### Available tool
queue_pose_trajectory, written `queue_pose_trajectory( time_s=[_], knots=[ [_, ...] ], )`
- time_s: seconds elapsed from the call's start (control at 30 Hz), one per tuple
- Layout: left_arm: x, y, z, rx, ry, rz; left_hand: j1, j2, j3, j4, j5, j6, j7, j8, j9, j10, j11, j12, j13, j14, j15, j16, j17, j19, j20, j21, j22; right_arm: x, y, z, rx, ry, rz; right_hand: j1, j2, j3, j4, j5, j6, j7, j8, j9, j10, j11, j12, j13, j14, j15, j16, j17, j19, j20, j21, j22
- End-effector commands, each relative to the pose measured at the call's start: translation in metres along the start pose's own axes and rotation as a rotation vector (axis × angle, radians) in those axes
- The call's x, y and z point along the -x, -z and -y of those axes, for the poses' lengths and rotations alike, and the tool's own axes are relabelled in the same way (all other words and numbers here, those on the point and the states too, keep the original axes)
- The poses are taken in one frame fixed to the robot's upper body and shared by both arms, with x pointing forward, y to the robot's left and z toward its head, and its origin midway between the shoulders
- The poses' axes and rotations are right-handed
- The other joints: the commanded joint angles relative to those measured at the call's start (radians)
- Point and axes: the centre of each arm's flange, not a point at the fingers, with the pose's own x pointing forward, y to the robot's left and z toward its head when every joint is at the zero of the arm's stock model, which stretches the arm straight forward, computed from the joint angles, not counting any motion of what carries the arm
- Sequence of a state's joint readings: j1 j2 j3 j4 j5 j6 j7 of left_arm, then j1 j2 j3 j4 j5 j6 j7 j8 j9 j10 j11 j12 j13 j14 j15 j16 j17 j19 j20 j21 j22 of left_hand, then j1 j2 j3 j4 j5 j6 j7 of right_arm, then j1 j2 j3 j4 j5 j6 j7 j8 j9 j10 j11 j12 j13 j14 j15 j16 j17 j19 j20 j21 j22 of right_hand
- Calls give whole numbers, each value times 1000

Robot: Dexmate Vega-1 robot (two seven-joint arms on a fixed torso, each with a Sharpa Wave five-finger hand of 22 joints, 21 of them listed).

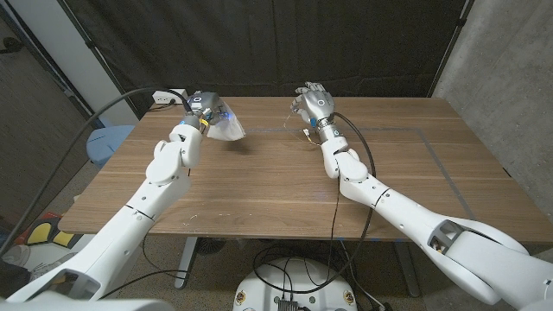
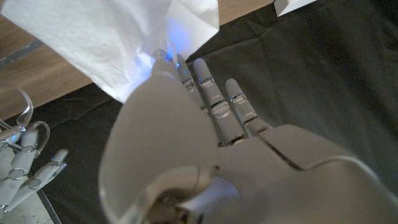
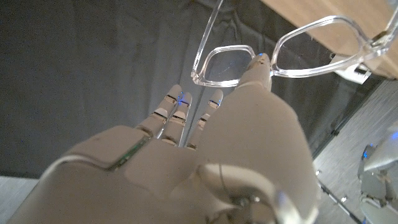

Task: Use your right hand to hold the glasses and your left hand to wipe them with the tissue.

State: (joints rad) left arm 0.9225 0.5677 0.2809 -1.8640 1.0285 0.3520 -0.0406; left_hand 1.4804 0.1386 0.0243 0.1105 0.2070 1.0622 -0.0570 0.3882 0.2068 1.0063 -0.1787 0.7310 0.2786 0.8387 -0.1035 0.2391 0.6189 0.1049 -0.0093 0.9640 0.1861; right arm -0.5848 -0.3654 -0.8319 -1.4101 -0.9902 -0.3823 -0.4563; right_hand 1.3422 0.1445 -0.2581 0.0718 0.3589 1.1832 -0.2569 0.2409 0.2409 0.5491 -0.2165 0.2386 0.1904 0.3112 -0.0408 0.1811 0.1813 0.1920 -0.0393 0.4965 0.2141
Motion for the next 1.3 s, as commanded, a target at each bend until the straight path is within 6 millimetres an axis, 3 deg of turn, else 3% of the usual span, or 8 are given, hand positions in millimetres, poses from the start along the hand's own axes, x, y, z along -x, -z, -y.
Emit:
queue_pose_trajectory(
  time_s=[0.03, 0.5, 0.7, 0.87, 1.0, 1.13, 1.17, 1.3],
  knots=[
    [-11, -15, 9, -117, 146, 92, 9, 9, 11, 7, 4, -16, -5, -4, 6, -25, -17, -8, 7, -6, -133, -4, 5, 2, -3, -2, 1, -6, -1, -6, 58, -271, -73, 5, -3, -8, 0, 6, 54, 47, -3, 5, -1, -3, -3, 2, -13, -179, -3, 3, -4, -109, 9, 3],
    [-14, -32, 17, -308, 299, 99, 1, 7, 11, 13, 9, -3, -10, 0, 0, -21, -19, -22, 18, -10, -132, -5, 8, -8, -4, -11, 2, -17, 7, -11, 128, -491, -87, 4, 1, -5, -2, 11, 62, 53, -6, -3, 15, -2, 0, 2, -36, -172, -2, 3, -3, -94, 13, 4],
    [-15, -36, 20, -360, 335, 96, -8, -1, 7, 20, 12, -40, -42, -18, -6, -58, -24, -70, 13, -33, -129, -18, 0, -30, -6, -25, 2, -22, 8, -12, 180, -621, -65, 0, 2, -4, -2, 15, 64, 57, -9, -8, 18, -2, -2, 2, -51, -167, -2, 3, -5, -92, 15, 5],
    [-15, -40, 20, -383, 328, 93, -7, 2, 11, 19, 14, -67, -48, -27, -6, -78, -28, -109, 6, -57, -129, -25, -7, -34, -10, -31, 1, -25, 8, -15, 216, -730, -48, -1, 3, -2, -3, 19, 64, 64, -11, -12, 19, -1, -4, 1, -53, -165, 2, 4, -3, -87, 18, 6],
    [-15, -42, 21, -406, 364, 98, -73, -21, -24, 45, 10, -152, -69, -64, -8, -153, -26, -210, -32, -115, -123, -33, -20, -60, -5, -50, 1, -27, 7, -19, 242, -798, -41, 0, 3, -2, -4, 22, 64, 70, -12, -14, 19, -1, -5, 1, -52, -165, 4, 4, 1, -83, 22, 6],
    [-14, -44, 22, -422, 399, 104, -167, -28, -78, 50, 24, -331, -80, -158, -14, -327, -23, -386, -69, -244, -114, -35, -33, -99, 12, -78, 3, -28, 7, -21, 250, -838, -41, 2, 3, -1, -5, 26, 58, 70, -15, -16, 20, 0, -6, 0, -52, -163, 5, 4, 5, -81, 25, 7],
    [-14, -45, 22, -427, 409, 104, -191, -34, -97, 46, 30, -404, -86, -186, -12, -389, -19, -438, -70, -315, -97, -45, -40, -125, 27, -93, 3, -28, 7, -22, 254, -848, -41, 2, 3, 0, -5, 26, 59, 71, -15, -16, 20, 0, -6, 0, -52, -164, 5, 4, 7, -80, 26, 7],
    [-13, -46, 21, -432, 428, 107, -267, -39, -148, 46, 49, -585, -99, -211, -5, -521, 23, -523, -64, -494, -46, -59, -84, -179, 51, -129, 3, -28, 5, -22, 264, -863, -40, 2, 3, -1, -5, 30, 63, 76, -14, -18, 21, 1, -7, 0, -50, -161, 6, 5, 20, -68, 34, 8]
  ],
)
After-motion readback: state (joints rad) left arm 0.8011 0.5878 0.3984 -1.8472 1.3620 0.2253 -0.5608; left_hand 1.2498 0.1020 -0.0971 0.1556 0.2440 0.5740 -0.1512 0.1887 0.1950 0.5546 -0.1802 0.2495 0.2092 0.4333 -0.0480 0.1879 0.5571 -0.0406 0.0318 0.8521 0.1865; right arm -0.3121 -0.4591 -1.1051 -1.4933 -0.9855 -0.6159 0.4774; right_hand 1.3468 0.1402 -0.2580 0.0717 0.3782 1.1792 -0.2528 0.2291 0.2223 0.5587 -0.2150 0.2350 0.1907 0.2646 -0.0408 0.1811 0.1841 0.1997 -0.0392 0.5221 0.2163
